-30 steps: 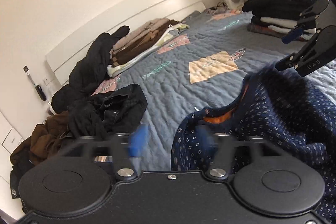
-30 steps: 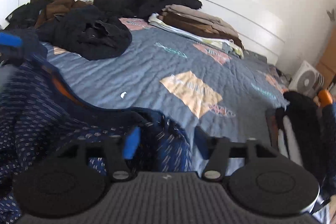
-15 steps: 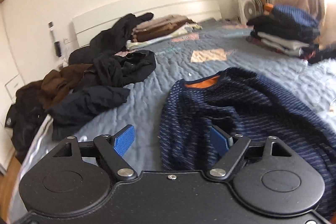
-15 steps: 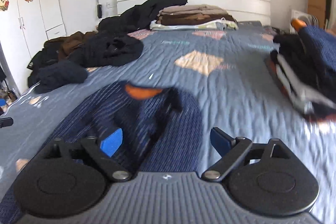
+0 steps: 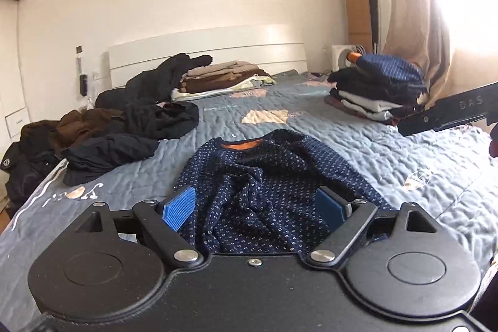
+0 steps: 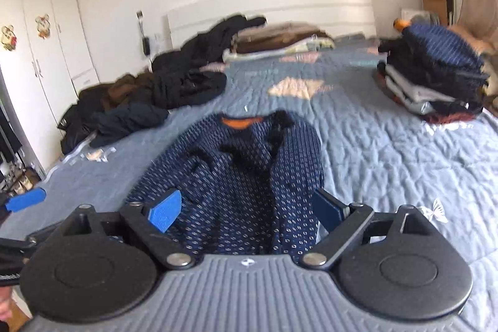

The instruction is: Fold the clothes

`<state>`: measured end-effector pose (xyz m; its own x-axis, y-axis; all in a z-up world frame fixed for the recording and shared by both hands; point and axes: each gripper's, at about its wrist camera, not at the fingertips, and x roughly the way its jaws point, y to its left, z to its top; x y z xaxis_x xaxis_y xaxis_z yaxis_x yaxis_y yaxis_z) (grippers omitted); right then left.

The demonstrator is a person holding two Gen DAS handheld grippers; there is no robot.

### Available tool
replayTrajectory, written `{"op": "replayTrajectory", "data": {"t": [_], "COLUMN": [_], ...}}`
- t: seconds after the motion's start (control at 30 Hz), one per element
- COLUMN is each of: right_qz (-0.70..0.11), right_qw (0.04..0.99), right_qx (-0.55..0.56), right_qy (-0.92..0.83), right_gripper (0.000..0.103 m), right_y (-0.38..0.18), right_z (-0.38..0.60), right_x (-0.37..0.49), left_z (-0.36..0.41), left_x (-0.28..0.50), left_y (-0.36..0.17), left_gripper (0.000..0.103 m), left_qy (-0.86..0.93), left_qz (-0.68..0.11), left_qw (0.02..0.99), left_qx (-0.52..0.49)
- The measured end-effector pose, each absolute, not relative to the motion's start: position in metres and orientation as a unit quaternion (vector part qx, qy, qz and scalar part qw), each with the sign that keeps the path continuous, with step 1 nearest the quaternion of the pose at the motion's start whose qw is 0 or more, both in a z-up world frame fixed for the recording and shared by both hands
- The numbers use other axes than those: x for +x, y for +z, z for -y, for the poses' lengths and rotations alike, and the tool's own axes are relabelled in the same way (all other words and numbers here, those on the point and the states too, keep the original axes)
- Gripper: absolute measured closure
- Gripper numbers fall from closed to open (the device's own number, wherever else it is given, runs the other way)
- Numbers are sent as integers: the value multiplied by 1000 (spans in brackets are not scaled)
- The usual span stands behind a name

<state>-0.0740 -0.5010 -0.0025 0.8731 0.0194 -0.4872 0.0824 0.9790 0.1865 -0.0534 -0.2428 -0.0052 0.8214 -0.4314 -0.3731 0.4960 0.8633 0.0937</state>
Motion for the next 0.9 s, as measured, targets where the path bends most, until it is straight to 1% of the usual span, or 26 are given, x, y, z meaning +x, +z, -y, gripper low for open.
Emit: {"op": "replayTrajectory", "data": {"t": [0.2, 0.3, 0.47, 0.57, 0.67, 0.77, 0.83, 0.9], "right_qz": [-213, -207, -222, -233, -236, -239, -258, -258], "right_qw": [973, 973, 973, 971, 970, 968, 964, 965], "right_qx": [92, 93, 51, 30, 51, 79, 64, 38], "right_qy": [10, 29, 40, 37, 21, 8, 1, -1], "right_gripper": [12, 12, 12, 12, 12, 12, 12, 12], "right_y": [15, 12, -8, -24, -43, -61, -68, -68], "right_z": [478, 472, 465, 471, 489, 509, 515, 515], "right_x": [-109, -106, -76, -57, -50, -47, -43, -39], "left_z": [240, 247, 271, 279, 274, 267, 266, 269], "left_x": [-81, -73, -39, -20, -7, 8, 18, 25], "left_y": [-5, -6, -22, -40, -58, -64, -60, -54], "left_gripper": [19, 18, 18, 18, 18, 18, 18, 17], "left_qy": [-246, -247, -245, -235, -229, -209, -203, -203], "left_qz": [-151, -140, -139, -156, -163, -161, -152, -132], "left_qw": [952, 954, 956, 956, 951, 951, 953, 954], "left_qx": [103, 94, 84, 84, 128, 161, 169, 177]}}
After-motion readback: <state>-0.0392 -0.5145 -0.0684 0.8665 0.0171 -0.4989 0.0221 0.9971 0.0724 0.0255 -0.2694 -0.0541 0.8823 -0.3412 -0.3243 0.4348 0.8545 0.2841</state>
